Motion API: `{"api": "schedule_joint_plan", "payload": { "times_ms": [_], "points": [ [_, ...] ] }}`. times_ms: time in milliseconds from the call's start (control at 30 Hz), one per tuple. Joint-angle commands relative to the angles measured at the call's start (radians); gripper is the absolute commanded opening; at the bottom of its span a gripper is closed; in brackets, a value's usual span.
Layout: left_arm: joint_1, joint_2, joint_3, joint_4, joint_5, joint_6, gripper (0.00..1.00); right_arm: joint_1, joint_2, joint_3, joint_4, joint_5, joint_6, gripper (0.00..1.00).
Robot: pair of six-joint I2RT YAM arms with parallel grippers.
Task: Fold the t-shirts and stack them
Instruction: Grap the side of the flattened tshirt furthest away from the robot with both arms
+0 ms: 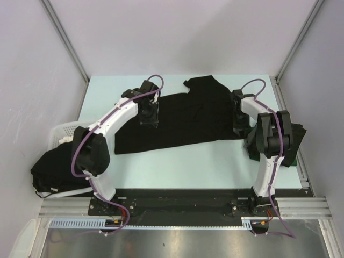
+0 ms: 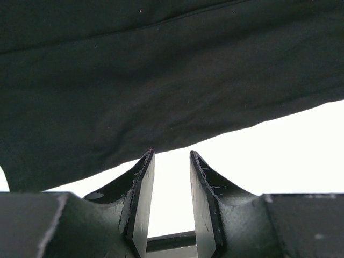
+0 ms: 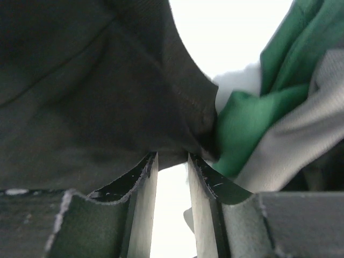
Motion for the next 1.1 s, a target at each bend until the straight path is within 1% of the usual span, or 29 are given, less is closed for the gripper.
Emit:
{"api": "schedule_joint_plan", "payload": {
  "times_ms": [0,100,333,467,600,1000,1067],
  "points": [
    [-0.005,-0.045,0.047,-0.012,-0.019,0.002,0.38,-0.039,0.039,-0.001,0.052,0.019,0.010,0.35],
    [-0.005,-0.048,0.048,-0.019,-0.026,-0.004,0.37,-0.044,0.056,0.002,0.066,0.001,0.000,0.35],
    [-0.003,-0.050,0.047,-0.023,-0.033,-0.018,0.38,-0.041,0.016,0.036,0.066,-0.008,-0.027,0.38],
    [-0.003,-0.044,0.053,-0.020,-0.026,-0.027,0.38,-0.038,0.002,0.075,0.057,-0.010,-0.040,0.41],
    [-0.005,-0.039,0.054,-0.022,-0.026,-0.033,0.38,-0.035,0.031,0.082,0.060,-0.005,-0.053,0.42],
    [-0.005,-0.044,0.053,-0.039,-0.049,-0.033,0.38,-0.038,0.141,0.072,0.068,-0.027,-0.061,0.41],
    [-0.005,-0.044,0.053,-0.038,-0.051,-0.038,0.38,-0.039,0.154,0.072,0.068,-0.031,-0.058,0.38]
  ]
}}
